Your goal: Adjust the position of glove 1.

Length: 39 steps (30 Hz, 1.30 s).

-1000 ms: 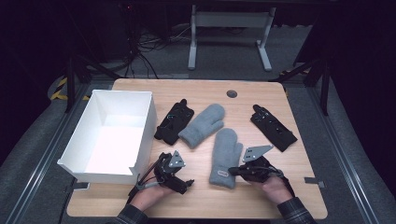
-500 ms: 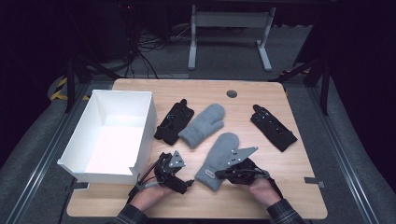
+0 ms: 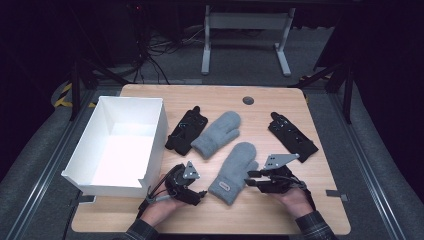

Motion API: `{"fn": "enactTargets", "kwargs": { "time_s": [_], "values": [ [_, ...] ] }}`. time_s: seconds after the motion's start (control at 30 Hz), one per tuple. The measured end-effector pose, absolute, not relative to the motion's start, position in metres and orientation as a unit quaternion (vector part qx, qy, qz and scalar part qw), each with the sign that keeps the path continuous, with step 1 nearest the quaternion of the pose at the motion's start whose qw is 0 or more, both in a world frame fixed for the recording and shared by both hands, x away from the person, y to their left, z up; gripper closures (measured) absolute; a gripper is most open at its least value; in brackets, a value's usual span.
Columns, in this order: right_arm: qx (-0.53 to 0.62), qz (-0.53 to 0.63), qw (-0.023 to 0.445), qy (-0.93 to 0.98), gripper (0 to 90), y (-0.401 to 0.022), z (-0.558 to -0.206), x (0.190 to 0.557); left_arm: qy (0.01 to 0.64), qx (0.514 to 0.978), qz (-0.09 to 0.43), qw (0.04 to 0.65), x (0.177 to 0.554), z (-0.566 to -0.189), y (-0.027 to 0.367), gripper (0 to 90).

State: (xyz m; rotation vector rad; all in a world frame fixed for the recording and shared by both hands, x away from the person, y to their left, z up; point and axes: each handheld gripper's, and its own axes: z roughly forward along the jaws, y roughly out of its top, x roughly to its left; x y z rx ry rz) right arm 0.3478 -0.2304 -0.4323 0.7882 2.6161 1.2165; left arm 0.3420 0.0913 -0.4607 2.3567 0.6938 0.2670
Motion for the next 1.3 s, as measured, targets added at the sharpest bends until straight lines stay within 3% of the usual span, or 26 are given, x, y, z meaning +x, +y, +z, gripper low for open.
{"fn": "enactTargets", "kwargs": {
  "time_s": [0.1,0.27,0.37,0.6,0.83,1.3],
  "values": [
    [0.278,0.407,0.085,0.866,56.8,-0.243,-0.433,0.349,0.269,0.889,0.076,0.363,0.339,-0.449,0.094,37.4],
    [0.315,0.392,0.097,0.859,40.0,-0.262,-0.443,0.350,0.256,0.878,0.048,0.402,0.337,-0.428,0.086,75.9],
    [0.332,0.386,0.107,0.854,31.2,-0.271,-0.448,0.350,0.239,0.883,0.040,0.403,0.339,-0.423,0.074,88.4],
    [0.365,0.373,0.138,0.842,20.3,-0.295,-0.457,0.351,0.214,0.891,0.033,0.398,0.349,-0.419,0.033,89.8],
    [0.388,0.370,0.152,0.830,16.3,-0.312,-0.462,0.351,0.207,0.904,0.001,0.375,0.358,-0.437,0.004,89.7],
    [0.407,0.356,0.180,0.822,13.2,-0.321,-0.468,0.353,0.194,0.915,-0.013,0.353,0.348,-0.441,0.030,89.7]
  ]
}}
